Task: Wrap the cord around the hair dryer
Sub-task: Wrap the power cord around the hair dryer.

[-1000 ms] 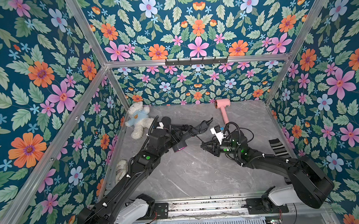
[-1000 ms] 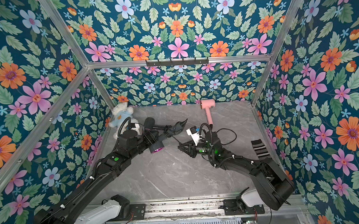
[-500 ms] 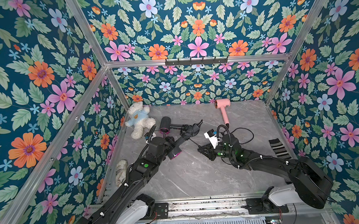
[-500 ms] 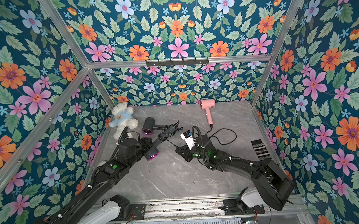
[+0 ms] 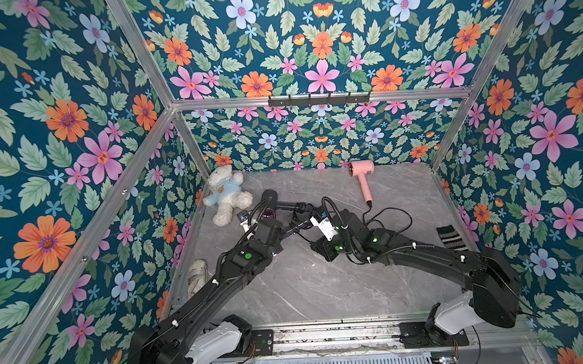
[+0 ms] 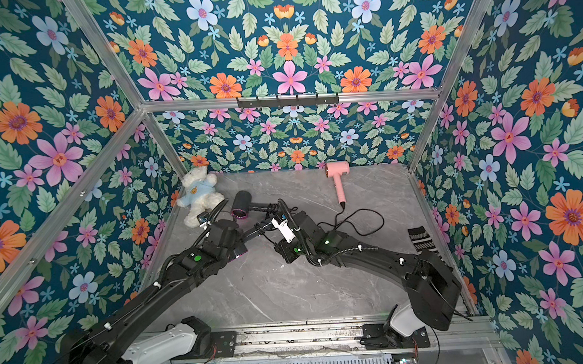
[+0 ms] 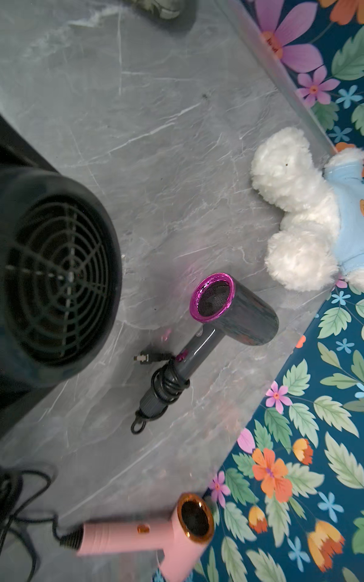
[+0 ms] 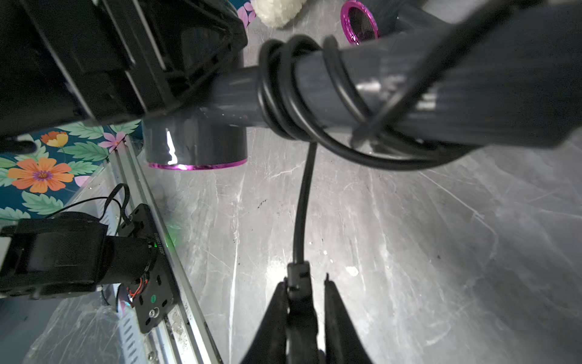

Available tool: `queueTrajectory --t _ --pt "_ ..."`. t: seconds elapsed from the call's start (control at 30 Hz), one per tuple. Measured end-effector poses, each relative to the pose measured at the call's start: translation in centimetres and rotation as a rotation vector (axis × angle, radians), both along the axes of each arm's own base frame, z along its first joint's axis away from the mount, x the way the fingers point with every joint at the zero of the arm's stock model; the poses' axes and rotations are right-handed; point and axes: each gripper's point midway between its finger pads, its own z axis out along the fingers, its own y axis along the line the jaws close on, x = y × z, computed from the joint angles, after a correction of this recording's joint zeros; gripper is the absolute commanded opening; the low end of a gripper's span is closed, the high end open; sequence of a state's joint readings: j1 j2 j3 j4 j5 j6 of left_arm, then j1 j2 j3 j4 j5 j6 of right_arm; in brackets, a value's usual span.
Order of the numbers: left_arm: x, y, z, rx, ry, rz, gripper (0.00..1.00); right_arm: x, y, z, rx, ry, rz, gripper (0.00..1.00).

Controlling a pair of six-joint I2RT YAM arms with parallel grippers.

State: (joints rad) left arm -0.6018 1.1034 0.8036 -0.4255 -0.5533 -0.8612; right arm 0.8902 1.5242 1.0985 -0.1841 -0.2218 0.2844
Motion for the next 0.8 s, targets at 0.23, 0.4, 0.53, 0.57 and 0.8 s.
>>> queueTrajectory --t 0.23,0.4,0.53,0.57,0.8 --pt "2.1 -2.1 -1.9 0.192 0.076 -0.109 0.0 0.9 2.1 -0.8 -0.076 0.128 0.013 0.0" --pt "2.4 -2.2 -3.0 0.274 0.124 -0.159 0.0 2.2 2.6 -2.7 -0.112 0.231 0.001 0.0" --pt "2.7 -2.7 -4.0 0.321 0.173 -0.217 0.0 3.4 2.9 -5.1 -0.129 0.311 -0.035 0.0" --pt "2.9 -2.8 -4.4 0.329 0.188 -0.23 0.0 3.5 3.1 -5.6 -0.132 0.324 -0.036 0.0" --pt "2.9 -2.7 -8.8 0.364 0.318 -0.302 0.0 4.2 4.3 -8.8 -0.145 0.432 -0.053 0.0"
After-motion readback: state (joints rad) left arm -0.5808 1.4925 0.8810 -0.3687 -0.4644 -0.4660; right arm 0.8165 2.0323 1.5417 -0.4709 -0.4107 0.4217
